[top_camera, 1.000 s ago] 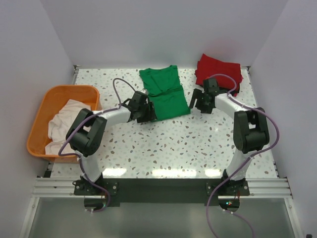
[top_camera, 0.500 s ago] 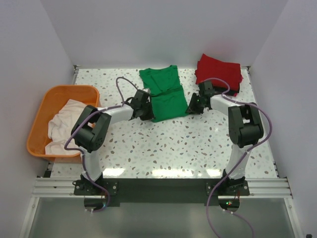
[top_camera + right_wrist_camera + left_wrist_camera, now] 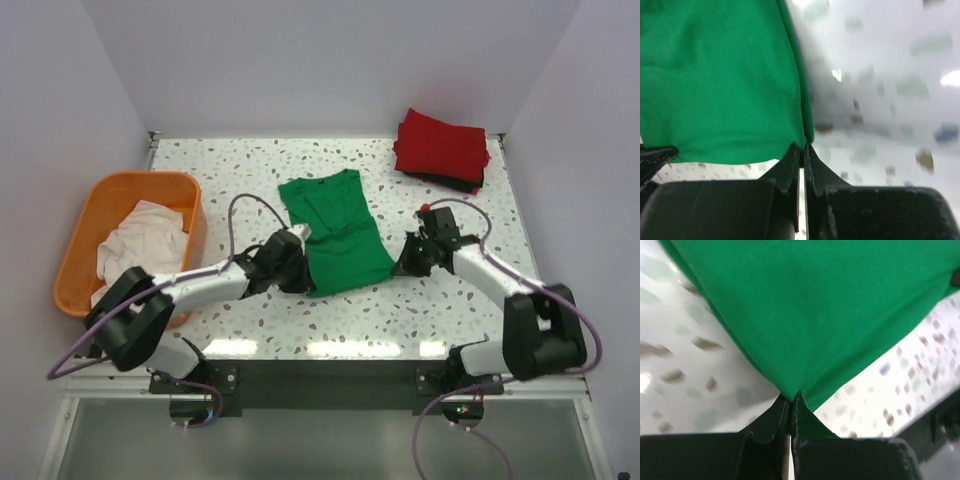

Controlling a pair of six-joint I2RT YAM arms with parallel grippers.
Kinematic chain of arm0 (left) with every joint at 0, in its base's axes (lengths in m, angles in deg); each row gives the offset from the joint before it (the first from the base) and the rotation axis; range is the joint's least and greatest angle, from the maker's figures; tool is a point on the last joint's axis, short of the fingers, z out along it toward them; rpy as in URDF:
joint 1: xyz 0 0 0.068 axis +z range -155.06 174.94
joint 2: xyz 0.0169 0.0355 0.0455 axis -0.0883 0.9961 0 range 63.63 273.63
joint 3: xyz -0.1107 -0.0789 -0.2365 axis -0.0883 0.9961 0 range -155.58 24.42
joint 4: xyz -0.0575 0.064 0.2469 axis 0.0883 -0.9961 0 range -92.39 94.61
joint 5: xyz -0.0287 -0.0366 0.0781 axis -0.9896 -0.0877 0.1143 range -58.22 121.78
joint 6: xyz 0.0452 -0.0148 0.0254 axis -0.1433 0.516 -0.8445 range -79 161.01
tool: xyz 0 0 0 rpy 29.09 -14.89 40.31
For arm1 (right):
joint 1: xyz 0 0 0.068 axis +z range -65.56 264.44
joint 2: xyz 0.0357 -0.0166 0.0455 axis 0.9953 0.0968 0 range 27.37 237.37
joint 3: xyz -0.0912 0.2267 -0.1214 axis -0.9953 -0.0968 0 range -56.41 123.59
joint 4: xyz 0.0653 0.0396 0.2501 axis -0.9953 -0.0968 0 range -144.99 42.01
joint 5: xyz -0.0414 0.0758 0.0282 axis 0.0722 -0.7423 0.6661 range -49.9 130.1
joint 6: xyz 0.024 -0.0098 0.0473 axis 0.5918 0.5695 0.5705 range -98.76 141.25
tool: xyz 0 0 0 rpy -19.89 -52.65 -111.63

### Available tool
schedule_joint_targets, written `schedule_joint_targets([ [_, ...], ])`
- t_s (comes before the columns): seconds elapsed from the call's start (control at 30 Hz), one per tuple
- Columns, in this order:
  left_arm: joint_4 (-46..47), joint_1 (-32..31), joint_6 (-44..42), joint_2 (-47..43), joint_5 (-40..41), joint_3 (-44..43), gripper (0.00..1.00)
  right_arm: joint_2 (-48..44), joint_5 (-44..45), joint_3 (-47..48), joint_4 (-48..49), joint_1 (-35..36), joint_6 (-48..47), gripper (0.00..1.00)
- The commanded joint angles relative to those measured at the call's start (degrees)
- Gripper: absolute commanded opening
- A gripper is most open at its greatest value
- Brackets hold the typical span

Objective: Fold and stack the t-shirts
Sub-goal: Fold the tshirt

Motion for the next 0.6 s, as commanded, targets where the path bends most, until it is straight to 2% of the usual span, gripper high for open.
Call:
schedule_joint_targets([
  [0.0, -6.24, -5.17, 3.32, -9.44, 0.71, 4.41, 0.00, -13.35, 2.28, -5.80, -9.40, -0.51, -2.59, 0.00],
  [0.07, -8.01, -7.03, 5.96, -15.50, 0.62, 6.17, 0.00, -22.46, 1.76, -7.83, -14.58, -0.51, -3.30, 0.00],
  [0.17, -6.71, -8.70, 7.90, -22.97, -3.42, 9.60, 0.00, -30.84, 2.81, -6.70, -21.00, -0.43, -4.09, 0.00],
  [0.27, -9.67, -8.71, 7.81, -26.85, -3.17, 8.74, 0.00, -33.59, 2.82, -3.63, -24.08, -0.51, -4.35, 0.00],
  [0.43, -12.40, -8.62, 5.88, -27.13, 1.13, 1.80, 0.00, -30.35, 2.29, 2.70, -21.21, -0.51, -3.92, 0.00],
  [0.57, -16.45, -5.56, 4.47, -24.66, 5.71, -4.10, 0.00, -25.17, 3.16, 9.63, -17.77, -0.51, -3.65, 0.00],
])
